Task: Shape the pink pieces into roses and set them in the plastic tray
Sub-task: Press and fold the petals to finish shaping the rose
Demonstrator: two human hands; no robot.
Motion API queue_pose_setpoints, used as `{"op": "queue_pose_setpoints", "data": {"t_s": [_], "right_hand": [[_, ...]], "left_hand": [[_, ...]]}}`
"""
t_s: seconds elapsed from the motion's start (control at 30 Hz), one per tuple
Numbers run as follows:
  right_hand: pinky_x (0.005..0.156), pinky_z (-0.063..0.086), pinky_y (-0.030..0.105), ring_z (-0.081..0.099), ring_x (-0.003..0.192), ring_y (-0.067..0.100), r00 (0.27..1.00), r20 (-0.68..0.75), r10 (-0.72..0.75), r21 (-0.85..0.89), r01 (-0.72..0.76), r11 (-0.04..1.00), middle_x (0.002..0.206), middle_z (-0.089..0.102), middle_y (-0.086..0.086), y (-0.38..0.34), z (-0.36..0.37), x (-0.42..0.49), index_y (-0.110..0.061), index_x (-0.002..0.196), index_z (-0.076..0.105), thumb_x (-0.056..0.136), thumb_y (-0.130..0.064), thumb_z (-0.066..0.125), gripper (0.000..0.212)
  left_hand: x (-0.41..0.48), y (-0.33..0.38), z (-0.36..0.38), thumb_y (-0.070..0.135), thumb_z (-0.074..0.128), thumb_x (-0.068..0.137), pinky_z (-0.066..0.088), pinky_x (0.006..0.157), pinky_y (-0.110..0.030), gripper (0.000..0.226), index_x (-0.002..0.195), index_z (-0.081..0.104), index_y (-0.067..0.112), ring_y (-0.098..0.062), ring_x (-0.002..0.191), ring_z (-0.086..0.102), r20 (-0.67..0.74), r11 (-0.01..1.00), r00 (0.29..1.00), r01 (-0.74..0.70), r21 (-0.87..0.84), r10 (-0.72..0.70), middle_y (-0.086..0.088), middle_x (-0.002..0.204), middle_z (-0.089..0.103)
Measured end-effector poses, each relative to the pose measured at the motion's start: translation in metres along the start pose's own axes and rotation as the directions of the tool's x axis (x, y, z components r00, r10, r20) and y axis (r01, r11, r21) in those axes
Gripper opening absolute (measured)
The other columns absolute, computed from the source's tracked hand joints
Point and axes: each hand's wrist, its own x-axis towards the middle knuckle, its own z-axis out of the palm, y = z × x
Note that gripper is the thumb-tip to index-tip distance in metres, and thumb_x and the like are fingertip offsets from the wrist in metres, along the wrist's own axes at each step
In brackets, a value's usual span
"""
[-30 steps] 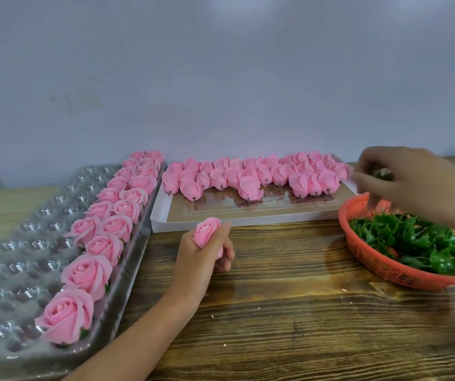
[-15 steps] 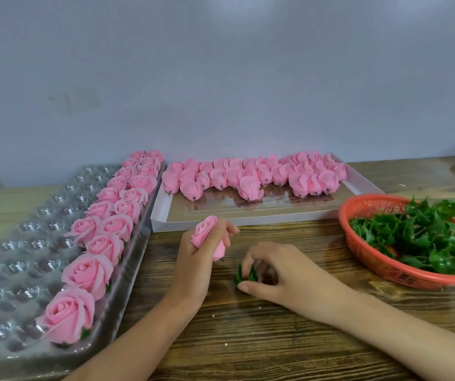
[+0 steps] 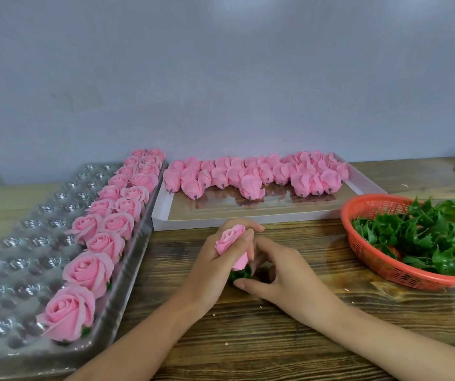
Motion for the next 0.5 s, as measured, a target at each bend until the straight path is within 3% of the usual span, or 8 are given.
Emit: {"op": "queue_pose_setpoints", "data": {"t_s": [0.07, 0.17, 0.27, 0.33, 0.5], "right_hand": [[0.065, 0.04, 0.005, 0.06, 0.075, -0.007, 0.999, -0.017, 0.029, 0.057, -0.028, 0.998, 0.081, 0.061, -0.034, 0.0013, -0.0003, 0.0003, -0.035, 0.088, 0.054, 0.079, -0.014, 0.082, 0.037], [0.068, 0.042, 0.009, 0.063, 0.079, 0.0, 0.996, -0.031, 0.079, 0.143, -0.074, 0.987, 0.083, 0.066, -0.018, 0.0041, -0.0012, 0.0019, -0.022, 0.092, 0.061, 0.079, -0.012, 0.081, 0.027], [0.067, 0.043, 0.011, 0.064, 0.077, 0.002, 0.996, -0.011, 0.093, 0.185, -0.089, 0.979, 0.088, 0.068, -0.007, 0.0059, -0.0008, 0.0034, -0.02, 0.092, 0.06, 0.08, -0.011, 0.08, 0.025], [0.066, 0.044, 0.013, 0.064, 0.075, 0.006, 0.994, -0.004, 0.107, 0.216, -0.104, 0.971, 0.092, 0.068, -0.005, 0.007, 0.0008, 0.0044, -0.019, 0.093, 0.06, 0.081, -0.011, 0.079, 0.024], [0.05, 0.047, 0.02, 0.073, 0.073, 0.022, 0.986, -0.011, 0.166, 0.318, -0.154, 0.936, 0.086, 0.071, -0.003, 0.0087, 0.0004, 0.0048, -0.017, 0.092, 0.056, 0.086, -0.01, 0.075, 0.021]], "left_hand": [[0.0002, -0.0023, -0.0005, 0.042, 0.051, 0.089, 0.045, 0.078, -0.013, 0.019, 0.076, 0.064, 0.039, -0.017, 0.092, 0.061, -0.005, 1.0, 1.0, 0.015, 0.007, -0.015, -0.023, 0.105, 0.059], [0.0005, -0.0047, -0.0009, 0.047, 0.052, 0.085, 0.046, 0.081, -0.014, 0.018, 0.079, 0.065, 0.037, -0.015, 0.096, 0.063, -0.041, 0.999, 0.998, 0.045, 0.006, -0.044, -0.016, 0.107, 0.062], [0.0011, -0.0058, -0.0006, 0.043, 0.053, 0.088, 0.046, 0.082, -0.014, 0.02, 0.084, 0.067, 0.031, -0.01, 0.097, 0.063, -0.081, 0.997, 0.994, 0.075, 0.015, -0.074, -0.004, 0.103, 0.067], [0.0013, -0.0053, -0.0006, 0.04, 0.051, 0.087, 0.045, 0.081, -0.012, 0.023, 0.077, 0.066, 0.026, -0.006, 0.099, 0.063, -0.113, 0.996, 0.989, 0.089, -0.012, -0.09, 0.004, 0.102, 0.069], [0.002, -0.0029, -0.0002, 0.042, 0.055, 0.089, 0.045, 0.081, -0.011, 0.037, 0.066, 0.058, 0.014, -0.004, 0.102, 0.061, -0.16, 0.994, 0.981, 0.103, -0.047, -0.109, 0.01, 0.104, 0.069]]}}
